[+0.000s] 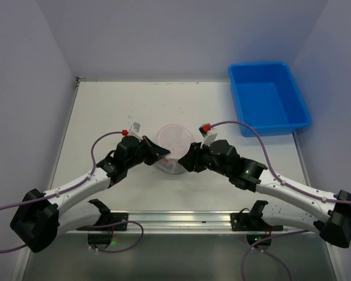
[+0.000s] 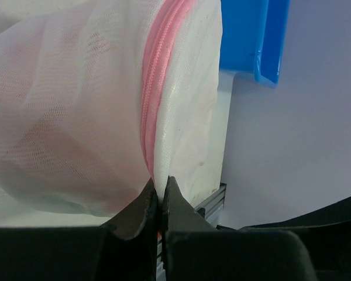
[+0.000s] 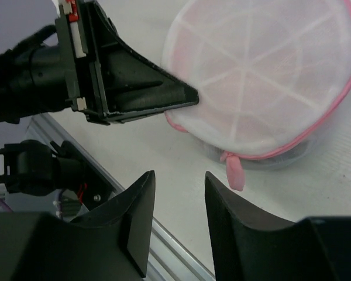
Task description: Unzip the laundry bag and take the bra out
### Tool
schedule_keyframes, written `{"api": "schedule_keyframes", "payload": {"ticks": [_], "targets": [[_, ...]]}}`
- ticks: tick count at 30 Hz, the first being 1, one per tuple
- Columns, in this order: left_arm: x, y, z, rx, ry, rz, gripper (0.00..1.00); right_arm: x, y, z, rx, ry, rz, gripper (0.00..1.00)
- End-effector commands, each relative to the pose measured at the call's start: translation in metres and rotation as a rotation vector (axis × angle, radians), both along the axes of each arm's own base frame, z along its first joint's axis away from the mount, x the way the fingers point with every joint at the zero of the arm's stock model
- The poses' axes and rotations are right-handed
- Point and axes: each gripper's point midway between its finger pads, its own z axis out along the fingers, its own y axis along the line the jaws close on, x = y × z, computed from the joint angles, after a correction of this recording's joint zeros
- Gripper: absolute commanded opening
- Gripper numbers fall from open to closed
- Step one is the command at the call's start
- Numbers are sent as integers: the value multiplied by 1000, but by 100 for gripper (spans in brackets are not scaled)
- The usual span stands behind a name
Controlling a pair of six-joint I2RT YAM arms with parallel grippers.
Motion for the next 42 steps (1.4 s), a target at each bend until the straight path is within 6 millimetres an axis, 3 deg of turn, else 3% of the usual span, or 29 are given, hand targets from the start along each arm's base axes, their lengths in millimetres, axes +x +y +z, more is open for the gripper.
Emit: {"api": "schedule_keyframes", "payload": {"ticks": [1,5,14,23,31,34,38,42], "targets": [[8,-3,21,-36,-26,30,0,-2,14,-23,-42,15,16,40],[7,-2,22,-37,-25,34,0,-3,29,-43,-61,53,41,38],[6,-1,24,-45,-28,39,0,11,25,-78,-103,95,-67,37],[4,-2,25,-52,-30,29,0,23,29,-75,-60,51,-107,30],[3,-2,25,-56,-29,23,0,31,32,-74,-69,26,-128,33],[3,-1,27,-55,-38,25,0,33,30,-76,-84,24,-141,27],[3,3,21,-8,-46,26,0,33,18,-82,-126,26,-169,2],[9,16,10,108,-62,24,0,28,-12,-90,-230,-3,-191,0]]}}
